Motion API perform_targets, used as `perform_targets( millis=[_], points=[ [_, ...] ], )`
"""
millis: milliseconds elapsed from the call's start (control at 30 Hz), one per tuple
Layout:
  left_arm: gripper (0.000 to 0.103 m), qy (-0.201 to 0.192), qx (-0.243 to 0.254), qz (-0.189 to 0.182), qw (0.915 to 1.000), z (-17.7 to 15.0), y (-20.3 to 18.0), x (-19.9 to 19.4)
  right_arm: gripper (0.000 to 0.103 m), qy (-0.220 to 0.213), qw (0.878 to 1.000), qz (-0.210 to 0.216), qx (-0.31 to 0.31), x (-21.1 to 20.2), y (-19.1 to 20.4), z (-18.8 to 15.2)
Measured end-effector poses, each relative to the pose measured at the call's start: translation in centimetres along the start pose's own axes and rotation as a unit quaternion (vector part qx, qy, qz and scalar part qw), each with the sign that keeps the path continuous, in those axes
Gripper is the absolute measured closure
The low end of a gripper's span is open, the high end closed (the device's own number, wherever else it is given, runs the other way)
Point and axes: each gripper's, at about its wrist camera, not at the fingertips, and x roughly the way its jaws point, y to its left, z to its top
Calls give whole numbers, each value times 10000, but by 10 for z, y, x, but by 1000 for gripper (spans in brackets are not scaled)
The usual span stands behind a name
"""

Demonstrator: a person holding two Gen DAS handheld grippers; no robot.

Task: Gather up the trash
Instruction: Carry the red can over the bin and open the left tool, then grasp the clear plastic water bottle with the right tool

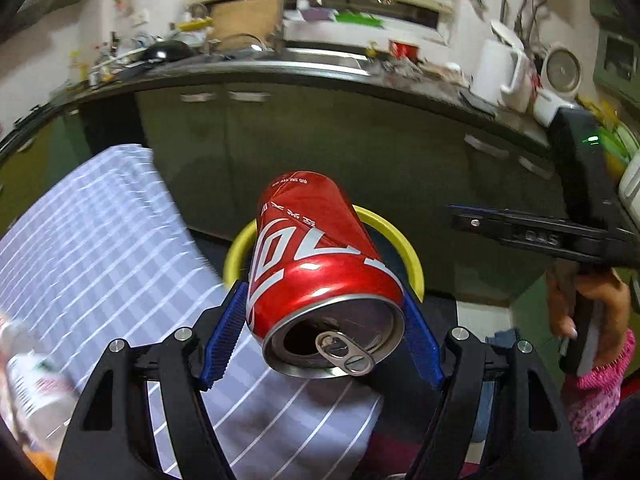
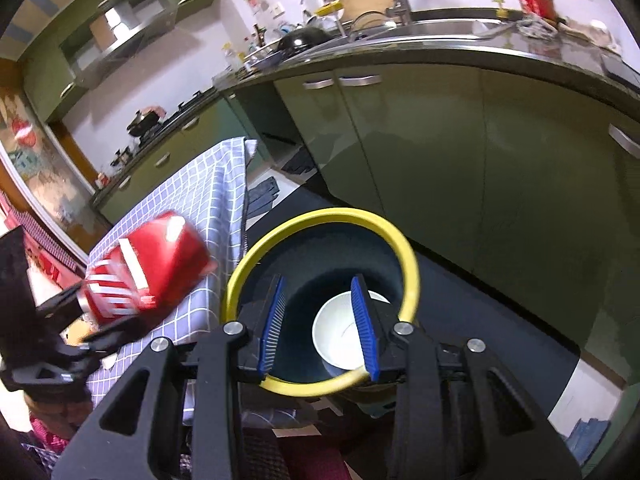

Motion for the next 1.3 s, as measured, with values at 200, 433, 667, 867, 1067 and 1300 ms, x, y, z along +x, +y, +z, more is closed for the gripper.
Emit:
perform_targets(
  millis=[200, 433, 667, 867, 1067, 1300],
  points=[
    [30, 226, 42, -87, 9997, 11, -28, 61, 70, -74, 9998, -16, 186, -5, -19, -5],
    [17, 443, -56, 118, 9989, 9, -29, 92, 65, -121, 9996, -9, 259, -8, -22, -11],
    [17, 160, -107, 361, 9992, 5, -20, 58, 65, -112, 9997, 67, 211, -6, -16, -11],
    [16, -106, -375, 533, 9978, -14, 3, -11, 65, 57, 9999, 119, -42, 7, 6, -12],
    [10, -562, -770, 1161, 9887, -41, 38, -97, 64, 423, 9957, 653, -502, 38, 64, -23],
    [9, -815, -1639, 2347, 9547, -95, 107, -184, 62, 814, 9781, 1465, -1232, 71, 161, -44]
  ],
)
